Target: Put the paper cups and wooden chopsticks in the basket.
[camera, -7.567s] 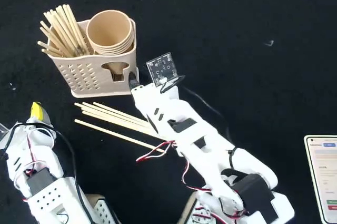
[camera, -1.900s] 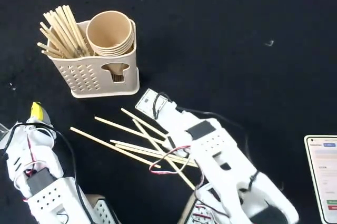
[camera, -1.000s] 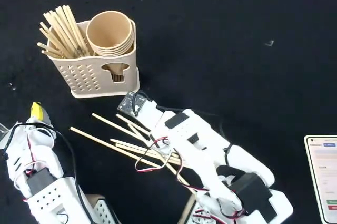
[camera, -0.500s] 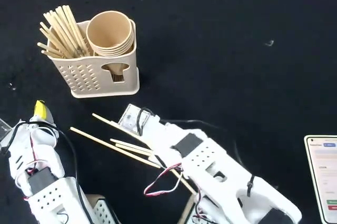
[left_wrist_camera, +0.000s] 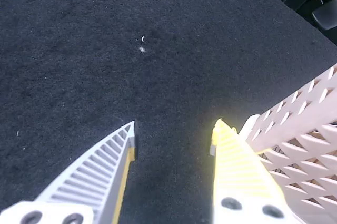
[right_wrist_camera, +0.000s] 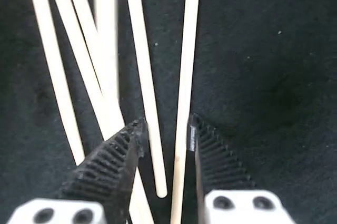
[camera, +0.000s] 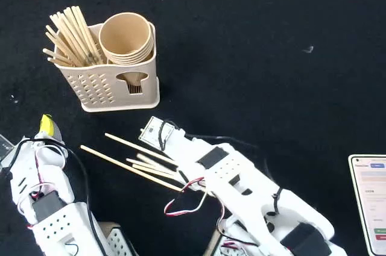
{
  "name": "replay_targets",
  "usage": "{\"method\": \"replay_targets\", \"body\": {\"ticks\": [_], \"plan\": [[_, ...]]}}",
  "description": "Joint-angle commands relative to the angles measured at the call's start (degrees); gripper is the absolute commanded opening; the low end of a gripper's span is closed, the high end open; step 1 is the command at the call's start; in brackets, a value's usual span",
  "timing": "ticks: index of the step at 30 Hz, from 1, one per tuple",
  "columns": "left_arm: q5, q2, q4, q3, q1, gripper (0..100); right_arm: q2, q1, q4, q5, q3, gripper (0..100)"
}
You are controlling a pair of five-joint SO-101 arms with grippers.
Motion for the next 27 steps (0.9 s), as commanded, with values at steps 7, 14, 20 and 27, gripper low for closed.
{"method": "replay_targets", "body": {"ticks": [7,14,20,27], "plan": [[-0.44,-0.70,0.00,-1.89,0.75,23,4.44,0.62,0.35,0.88,-5.05,6.5],[-0.44,-0.70,0.00,-1.89,0.66,23,-0.57,1.05,0.79,0.35,-4.97,1.0],[-0.44,-0.70,-0.09,-1.89,0.75,23,-17.10,3.34,10.20,0.35,-5.14,1.0],[-0.44,-0.70,0.00,-1.80,0.57,23,-35.03,-0.97,24.09,0.62,-9.71,1.1]]}}
